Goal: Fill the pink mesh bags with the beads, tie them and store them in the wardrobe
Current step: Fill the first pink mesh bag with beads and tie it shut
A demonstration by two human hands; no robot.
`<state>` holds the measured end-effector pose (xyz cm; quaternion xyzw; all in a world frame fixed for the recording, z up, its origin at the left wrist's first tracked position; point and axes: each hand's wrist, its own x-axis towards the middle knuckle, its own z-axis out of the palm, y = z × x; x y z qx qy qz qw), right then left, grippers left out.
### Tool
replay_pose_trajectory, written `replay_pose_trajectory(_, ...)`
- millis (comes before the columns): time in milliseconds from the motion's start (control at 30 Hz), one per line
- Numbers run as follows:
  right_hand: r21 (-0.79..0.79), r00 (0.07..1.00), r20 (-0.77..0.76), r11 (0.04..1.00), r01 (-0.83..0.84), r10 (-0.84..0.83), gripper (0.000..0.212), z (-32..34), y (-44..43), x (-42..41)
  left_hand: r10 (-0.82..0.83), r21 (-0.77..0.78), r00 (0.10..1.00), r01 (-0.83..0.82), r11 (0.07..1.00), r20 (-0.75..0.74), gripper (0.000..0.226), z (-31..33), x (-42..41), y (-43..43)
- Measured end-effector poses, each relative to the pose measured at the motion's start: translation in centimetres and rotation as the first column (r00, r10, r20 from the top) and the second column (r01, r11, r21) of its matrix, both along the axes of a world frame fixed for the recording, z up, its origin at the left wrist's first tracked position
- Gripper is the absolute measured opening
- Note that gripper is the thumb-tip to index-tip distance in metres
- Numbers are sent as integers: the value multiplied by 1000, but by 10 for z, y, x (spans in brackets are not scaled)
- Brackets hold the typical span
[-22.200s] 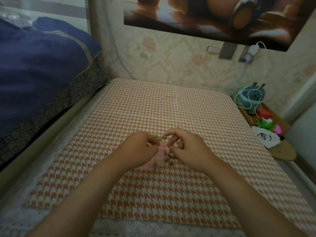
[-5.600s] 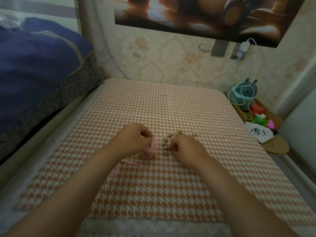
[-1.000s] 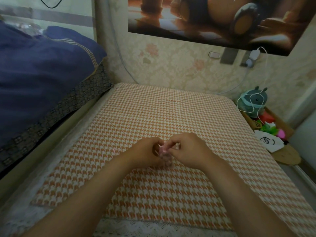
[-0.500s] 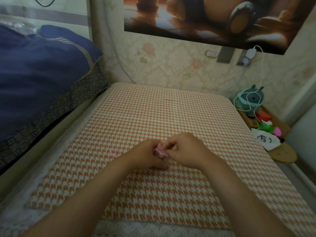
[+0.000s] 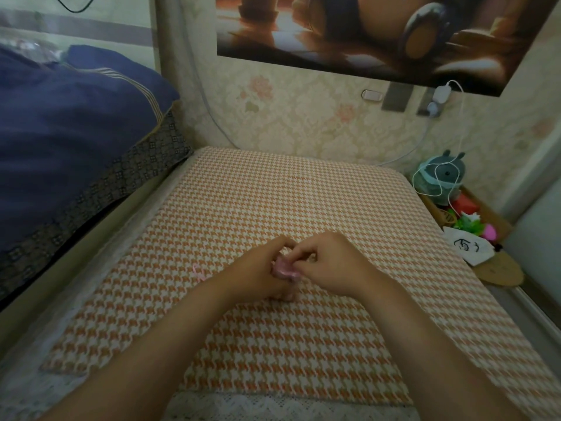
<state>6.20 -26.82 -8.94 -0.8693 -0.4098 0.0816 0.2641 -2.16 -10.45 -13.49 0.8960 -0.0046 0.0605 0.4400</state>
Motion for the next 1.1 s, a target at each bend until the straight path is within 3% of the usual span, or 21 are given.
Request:
replay_pose_trajectory(100,201,994,-71,974,99,-87,17,6,-6,9,27,88,1000,-26,996,-4,57,4,-2,2)
replay_pose_trajectory(167,225,983,-12,958,180,-182,20,4,-12,19,21,113,1000,-19,993,-14,49,6,-3,3)
replay_pose_trajectory(333,-28,948,94,951,307,-303,17,-14,-25,34,57,96,998,-54,994,-27,26,15,-6,3)
replay_pose_trajectory(500,-221,948,227,936,275,-225,19,-31,-17,32,122,57,991,-120,991,-46,18,22,-6,4)
replay_pose_trajectory(800,-238,935,313,939,250,-169,21,-48,-8,31,145,70,988,-142,987,-51,18,27,-9,7)
replay_pose_trajectory(900,-141,938,268,954,263,-219,13,-33,-8,30,135,66,989,-131,989,-55,19,28,-9,7)
replay_pose_trajectory(1000,95,959,85,961,261,-269,9,-14,-7,25,122,58,989,-117,991,-83,27,31,-9,7)
replay_pose_trajectory(1100,273,979,-100,942,197,-176,8,2,-4,14,107,44,987,-102,994,-124,29,33,-11,7)
